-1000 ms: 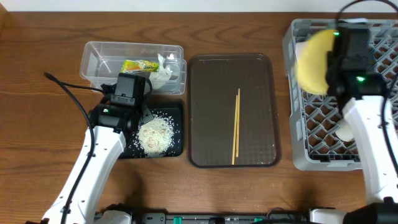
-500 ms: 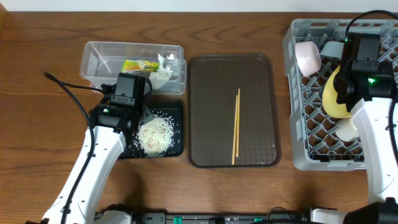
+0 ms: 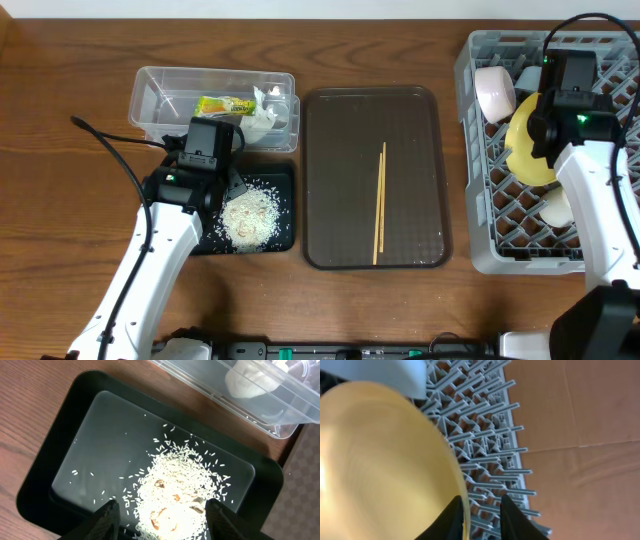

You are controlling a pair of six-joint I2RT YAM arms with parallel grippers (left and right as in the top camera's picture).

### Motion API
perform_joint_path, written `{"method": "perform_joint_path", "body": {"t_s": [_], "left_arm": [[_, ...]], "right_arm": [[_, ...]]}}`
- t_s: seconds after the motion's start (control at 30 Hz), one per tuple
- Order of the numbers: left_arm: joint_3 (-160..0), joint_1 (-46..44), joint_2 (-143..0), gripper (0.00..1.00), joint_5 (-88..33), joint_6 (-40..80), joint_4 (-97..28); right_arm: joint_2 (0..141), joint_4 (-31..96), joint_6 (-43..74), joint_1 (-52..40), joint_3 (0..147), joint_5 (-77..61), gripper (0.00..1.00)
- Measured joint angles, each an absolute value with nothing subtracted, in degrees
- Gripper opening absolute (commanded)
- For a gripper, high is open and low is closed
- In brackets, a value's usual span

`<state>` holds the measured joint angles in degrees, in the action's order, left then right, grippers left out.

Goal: Sort waste into correct bins and load items into the dishwasher rack
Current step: 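Lift the yellow plate and stand it upright in the dish rack, then reach the right gripper to the wooden chopsticks and grasp one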

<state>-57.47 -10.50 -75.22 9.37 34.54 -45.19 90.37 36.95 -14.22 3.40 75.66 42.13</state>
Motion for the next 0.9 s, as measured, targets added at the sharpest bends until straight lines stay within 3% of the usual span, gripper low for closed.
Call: {"method": "perform_joint_path", "body": {"t_s": [0.07, 0.17, 0.23, 0.4, 0.6, 0.9], "left_arm": [[-57.5, -10.5, -75.2, 0.58, 9.4, 34.5, -45.2], [-57.5, -10.5, -75.2, 0.58, 9.4, 34.5, -45.2], [-57.5, -10.5, -75.2, 0.58, 9.4, 34.5, -45.2], [-57.5, -10.5, -75.2, 0.58, 9.4, 34.5, -45.2], [-57.5, -10.5, -75.2, 0.58, 9.4, 34.5, -45.1], [-57.5, -10.5, -75.2, 0.58, 9.4, 34.5, -45.1]], "right_arm": [[90.4, 35.5, -13.5, 3.2, 75.6, 41.9, 0.31], [90.2, 34.7, -12.3, 2.9, 75.6, 41.7, 0.59], [89.7, 34.2, -11.1, 2.4, 75.5, 41.5, 0.64], [84.1, 34.0, -8.9, -0.3, 75.5, 33.6, 0.63], [77.4, 40.1, -3.6, -3.8, 75.6, 9.1, 0.59], [87.2, 47.9, 6.1, -13.7, 73.7, -7.7, 0.55]]}}
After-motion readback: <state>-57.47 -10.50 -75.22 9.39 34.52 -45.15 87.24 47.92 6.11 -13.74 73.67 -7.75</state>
